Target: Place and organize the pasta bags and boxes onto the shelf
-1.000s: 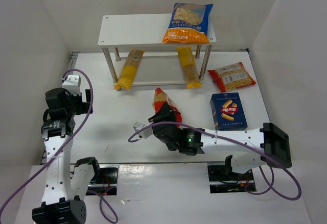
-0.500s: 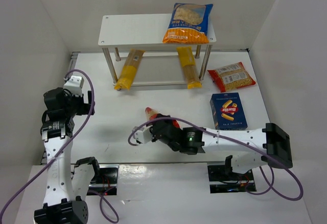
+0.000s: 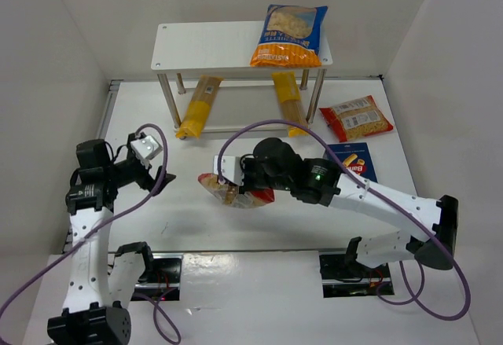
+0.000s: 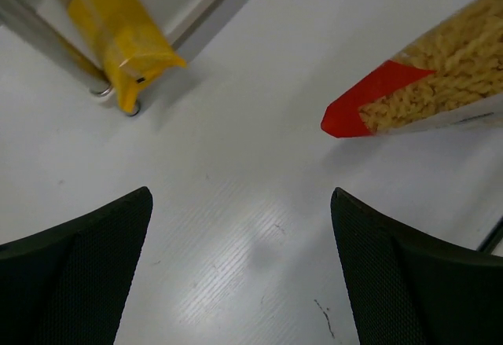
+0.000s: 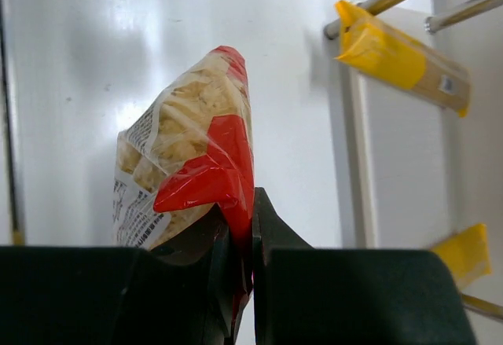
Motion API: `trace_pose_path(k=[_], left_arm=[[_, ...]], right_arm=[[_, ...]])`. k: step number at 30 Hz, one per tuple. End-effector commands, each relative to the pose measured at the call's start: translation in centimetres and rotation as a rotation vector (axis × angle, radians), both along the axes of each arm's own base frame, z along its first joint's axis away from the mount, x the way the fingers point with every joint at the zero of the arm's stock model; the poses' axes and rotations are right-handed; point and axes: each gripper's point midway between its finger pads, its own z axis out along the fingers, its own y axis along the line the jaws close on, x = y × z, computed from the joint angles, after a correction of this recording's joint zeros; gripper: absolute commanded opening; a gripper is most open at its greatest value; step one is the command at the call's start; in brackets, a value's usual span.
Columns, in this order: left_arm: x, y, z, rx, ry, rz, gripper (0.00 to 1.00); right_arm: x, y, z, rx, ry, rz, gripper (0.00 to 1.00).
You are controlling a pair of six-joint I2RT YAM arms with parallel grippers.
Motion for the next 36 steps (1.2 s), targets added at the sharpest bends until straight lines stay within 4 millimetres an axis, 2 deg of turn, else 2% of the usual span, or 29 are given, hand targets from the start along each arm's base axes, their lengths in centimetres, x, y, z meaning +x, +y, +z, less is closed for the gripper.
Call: trace_pose_path(k=[1, 4, 5, 6, 10, 12, 13, 15, 16, 18, 22, 25, 26, 28, 33, 35, 36], left_arm=[[-1.1, -3.2, -0.7, -0.019, -0.067, -0.275, 1.00], [-1.3, -3.7, -1.9, 0.007, -0.097, -0.375, 1.00], [-1.1, -3.7, -2.0, 0.059, -0.162, -0.433, 1.00], [-1.5, -4.1, -3.0, 0.046, -0.139, -0.466, 1.00], [-1.8, -6.0, -2.8, -0.013, -0.177, -0.579, 1.00], [-1.9, -6.7, -3.0, -0.041, -0.167, -0.615, 1.00], [-2.3, -7.3, -2.9, -0.052, -0.171, -0.643, 1.00], [-2.0, -7.7, -3.0, -0.058, -0.162, -0.664, 1.00], [-2.2, -7.9, -3.0, -0.059, -0.162, -0.673, 1.00], [-2.3, -8.4, -3.1, -0.082, -0.156, -0.699, 1.00], [-2.6, -9.5, -3.3, -0.099, -0.146, -0.746, 1.00], [-2.8, -10.2, -3.5, -0.111, -0.145, -0.783, 1.00], [-3.1, -10.6, -3.6, -0.124, -0.137, -0.802, 1.00], [-2.6, -10.9, -3.6, -0.121, -0.146, -0.815, 1.00], [-2.9, -11.7, -3.8, -0.145, -0.119, -0.847, 1.00], [-2.9, -11.9, -3.9, -0.147, -0.116, -0.856, 1.00], [-3.0, -12.1, -3.9, -0.148, -0.115, -0.865, 1.00]], right_arm=[[-1.7, 1.2, 6.6, 0.206, 0.029, 0.104, 0.00], [-1.5, 1.4, 5.7, 0.188, 0.054, 0.115, 0.00], [-1.7, 1.6, 6.2, 0.200, 0.056, 0.132, 0.00], [-1.5, 1.5, 5.7, 0.186, 0.068, 0.129, 0.00], [-1.0, 2.0, 6.4, 0.192, 0.069, 0.130, 0.00], [-0.6, 2.7, 5.7, 0.169, 0.084, 0.127, 0.00], [-0.7, 3.0, 6.3, 0.171, 0.089, 0.140, 0.00], [-0.7, 4.0, 5.3, 0.138, 0.123, 0.158, 0.00], [-0.6, 4.4, 6.1, 0.149, 0.121, 0.167, 0.00], [-0.4, 5.4, 5.9, 0.136, 0.138, 0.179, 0.00], [-0.2, 6.0, 5.9, 0.117, 0.156, 0.185, 0.00], [-0.1, 5.9, 6.8, 0.134, 0.153, 0.191, 0.00], [0.2, 5.6, 6.6, 0.127, 0.163, 0.186, 0.00], [0.4, 5.5, 7.0, 0.138, 0.163, 0.190, 0.00], [-0.4, 5.7, 6.9, 0.141, 0.194, 0.223, 0.00], [-0.7, 5.7, 7.5, 0.151, 0.194, 0.236, 0.00], [-1.0, 5.9, 7.0, 0.140, 0.214, 0.253, 0.00]])
